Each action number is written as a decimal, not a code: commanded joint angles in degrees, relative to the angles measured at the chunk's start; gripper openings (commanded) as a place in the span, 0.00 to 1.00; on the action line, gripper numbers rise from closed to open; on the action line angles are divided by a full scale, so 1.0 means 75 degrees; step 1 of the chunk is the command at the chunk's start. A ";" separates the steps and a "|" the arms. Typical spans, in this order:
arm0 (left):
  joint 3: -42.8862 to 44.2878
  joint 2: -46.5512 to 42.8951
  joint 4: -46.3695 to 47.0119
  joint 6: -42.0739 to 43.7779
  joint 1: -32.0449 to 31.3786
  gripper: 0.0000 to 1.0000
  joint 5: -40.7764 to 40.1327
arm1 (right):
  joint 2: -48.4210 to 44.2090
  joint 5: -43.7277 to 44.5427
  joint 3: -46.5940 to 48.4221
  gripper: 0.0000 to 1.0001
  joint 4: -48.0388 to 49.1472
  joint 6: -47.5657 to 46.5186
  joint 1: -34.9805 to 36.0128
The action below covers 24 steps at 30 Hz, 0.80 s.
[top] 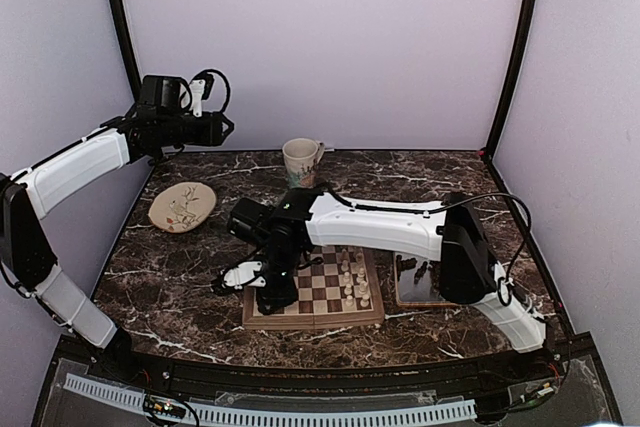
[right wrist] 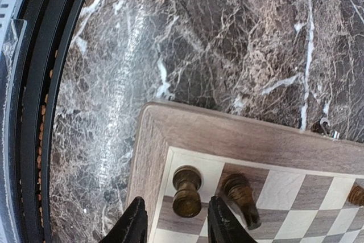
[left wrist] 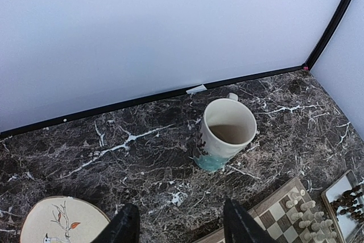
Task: Set up the chess pieces on the board
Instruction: Place the rook at a8, then pick up the queen from the storage box.
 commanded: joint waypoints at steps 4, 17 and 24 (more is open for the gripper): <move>0.0115 0.0209 -0.0048 -0.0118 0.0003 0.52 0.0250 | -0.1534 0.0053 -0.1427 0.37 0.0399 -0.0044 -0.0159; 0.0224 0.1166 0.0075 -0.0275 -0.0221 0.44 0.1081 | -0.4876 -0.0915 -0.5792 0.37 0.1034 -0.0055 -0.2188; 0.0370 0.1498 -0.0254 0.0840 -0.1486 0.45 0.0624 | -0.6652 -0.0286 -0.7859 0.34 0.1752 0.0335 -0.4699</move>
